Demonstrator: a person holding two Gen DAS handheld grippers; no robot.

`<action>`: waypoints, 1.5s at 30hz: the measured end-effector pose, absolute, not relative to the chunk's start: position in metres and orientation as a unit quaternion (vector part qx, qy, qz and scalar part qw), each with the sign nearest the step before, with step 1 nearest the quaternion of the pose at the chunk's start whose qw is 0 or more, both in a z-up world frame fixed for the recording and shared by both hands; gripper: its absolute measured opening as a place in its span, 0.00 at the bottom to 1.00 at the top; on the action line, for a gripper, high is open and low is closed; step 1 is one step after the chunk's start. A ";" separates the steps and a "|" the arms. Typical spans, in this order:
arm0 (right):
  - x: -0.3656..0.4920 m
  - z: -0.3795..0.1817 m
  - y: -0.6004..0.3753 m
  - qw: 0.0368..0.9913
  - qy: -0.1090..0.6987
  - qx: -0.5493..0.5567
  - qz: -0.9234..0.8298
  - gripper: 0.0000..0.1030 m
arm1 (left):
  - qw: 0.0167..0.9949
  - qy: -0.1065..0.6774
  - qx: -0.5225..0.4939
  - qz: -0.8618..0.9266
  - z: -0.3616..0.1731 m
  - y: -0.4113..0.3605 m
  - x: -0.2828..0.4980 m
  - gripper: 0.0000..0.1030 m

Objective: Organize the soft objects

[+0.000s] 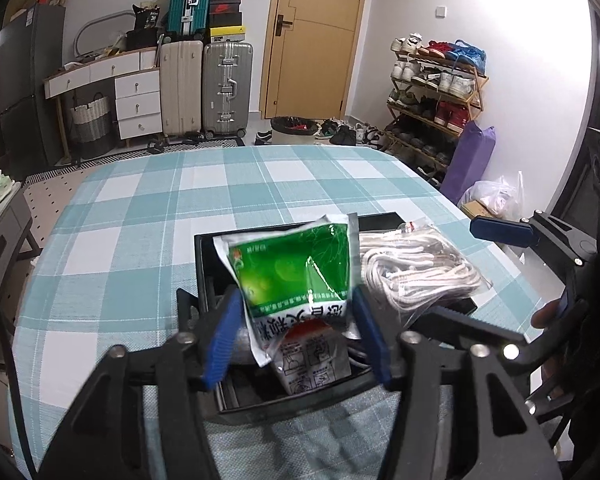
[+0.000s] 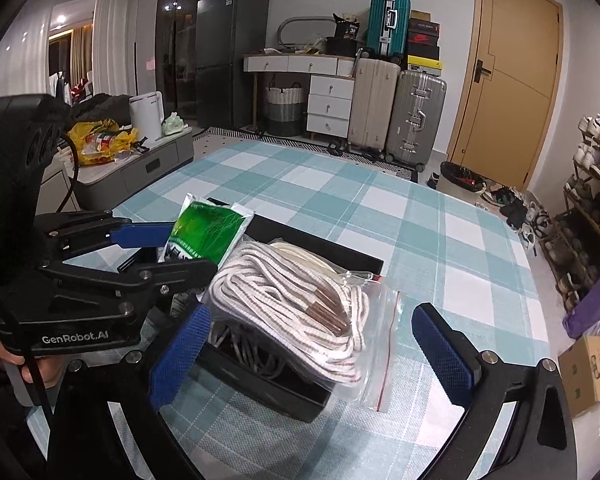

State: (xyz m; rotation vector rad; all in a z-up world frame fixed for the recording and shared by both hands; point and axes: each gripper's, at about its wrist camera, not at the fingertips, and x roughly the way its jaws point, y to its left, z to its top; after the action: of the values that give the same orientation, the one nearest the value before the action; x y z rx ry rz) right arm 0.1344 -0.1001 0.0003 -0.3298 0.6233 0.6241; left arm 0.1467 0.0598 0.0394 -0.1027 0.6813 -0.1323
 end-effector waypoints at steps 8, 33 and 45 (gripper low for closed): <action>0.122 0.012 -0.119 0.901 0.279 -0.131 0.304 0.99 | 0.949 0.304 -0.053 -0.058 0.053 0.063 0.125 0.98; 0.072 -0.002 -0.147 0.918 0.210 -0.050 0.333 0.99 | 0.971 0.238 -0.029 0.013 0.035 0.055 0.074 1.00; 0.074 -0.017 -0.152 0.925 0.200 -0.039 0.320 0.99 | 0.973 0.226 -0.034 0.040 0.028 0.063 0.079 1.00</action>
State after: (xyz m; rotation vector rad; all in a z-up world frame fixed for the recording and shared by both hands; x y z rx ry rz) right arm 0.0741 -0.1520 -0.0171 -0.0803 0.4098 0.6567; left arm 0.0795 0.0630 0.0283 -0.0691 0.4570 0.0812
